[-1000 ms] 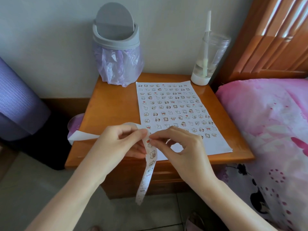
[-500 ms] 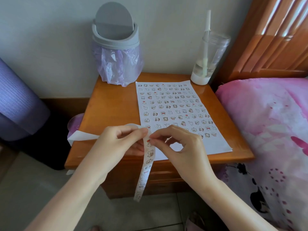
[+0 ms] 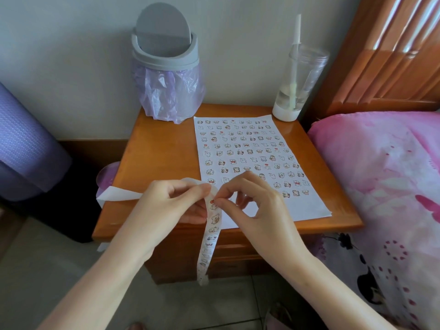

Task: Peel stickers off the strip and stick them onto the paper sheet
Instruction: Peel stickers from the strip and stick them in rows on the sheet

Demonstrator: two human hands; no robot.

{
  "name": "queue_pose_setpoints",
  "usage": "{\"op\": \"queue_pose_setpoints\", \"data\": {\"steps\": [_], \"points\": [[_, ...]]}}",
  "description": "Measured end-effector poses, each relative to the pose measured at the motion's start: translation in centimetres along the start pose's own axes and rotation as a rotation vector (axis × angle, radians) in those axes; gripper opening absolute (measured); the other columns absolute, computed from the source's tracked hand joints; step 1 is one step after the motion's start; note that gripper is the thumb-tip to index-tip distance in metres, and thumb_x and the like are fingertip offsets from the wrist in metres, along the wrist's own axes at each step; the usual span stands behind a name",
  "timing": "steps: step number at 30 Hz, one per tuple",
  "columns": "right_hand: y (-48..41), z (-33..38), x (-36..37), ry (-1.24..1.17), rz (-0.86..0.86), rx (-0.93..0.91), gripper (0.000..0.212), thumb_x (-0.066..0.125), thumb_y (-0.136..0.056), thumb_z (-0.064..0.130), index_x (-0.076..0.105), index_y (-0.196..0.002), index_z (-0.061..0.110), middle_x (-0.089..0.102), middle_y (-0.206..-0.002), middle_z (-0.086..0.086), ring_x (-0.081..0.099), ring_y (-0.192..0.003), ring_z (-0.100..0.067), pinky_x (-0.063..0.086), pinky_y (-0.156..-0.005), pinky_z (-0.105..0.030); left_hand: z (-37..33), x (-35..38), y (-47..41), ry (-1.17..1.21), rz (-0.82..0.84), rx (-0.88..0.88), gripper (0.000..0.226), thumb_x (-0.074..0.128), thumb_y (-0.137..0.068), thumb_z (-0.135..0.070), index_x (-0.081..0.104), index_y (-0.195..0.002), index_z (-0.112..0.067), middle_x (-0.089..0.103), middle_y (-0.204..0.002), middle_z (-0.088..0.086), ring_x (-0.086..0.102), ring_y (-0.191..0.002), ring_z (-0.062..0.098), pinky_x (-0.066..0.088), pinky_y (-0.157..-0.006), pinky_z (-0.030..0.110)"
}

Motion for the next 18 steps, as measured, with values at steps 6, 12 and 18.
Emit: {"op": "queue_pose_setpoints", "data": {"steps": [6, 12, 18], "points": [[-0.4, -0.7, -0.3, -0.166, 0.084, 0.126, 0.011, 0.063, -0.086, 0.022, 0.060, -0.081, 0.031, 0.062, -0.085, 0.016, 0.056, -0.084, -0.005, 0.047, -0.073, -0.015, 0.0, -0.8, -0.1, -0.088, -0.072, 0.027, 0.018, 0.055, -0.090, -0.025, 0.068, -0.087, -0.013, 0.075, -0.076, -0.002, 0.072, -0.068, 0.013, 0.061, -0.062, 0.028], [-1.0, -4.9, -1.7, -0.212, 0.110, 0.385, 0.008, 0.064, -0.084, 0.023, 0.068, -0.086, 0.016, 0.067, -0.076, 0.007, 0.054, -0.058, 0.000, 0.048, -0.054, -0.014, 0.7, -0.7, -0.3, -0.141, -0.052, 0.001, 0.019, 0.053, -0.093, -0.019, 0.067, -0.090, -0.007, 0.075, -0.082, 0.000, 0.072, -0.068, 0.014, 0.061, -0.061, 0.029], [-0.3, -5.6, -0.4, -0.135, 0.271, 0.432, 0.005, 0.066, -0.084, 0.025, 0.070, -0.082, 0.022, 0.067, -0.077, 0.009, 0.051, -0.055, 0.005, 0.041, -0.052, -0.007, 1.0, -0.5, -0.4, -0.202, -0.043, -0.007, 0.020, 0.054, -0.093, -0.021, 0.068, -0.090, -0.007, 0.073, -0.087, -0.005, 0.072, -0.070, 0.009, 0.060, -0.060, 0.028]]}}
Point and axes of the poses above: each hand's wrist, its own y-axis away from the middle knuckle, its own x-axis out of the palm, z = x × y, the point moved 10 cm from there along -y, towards the middle knuckle
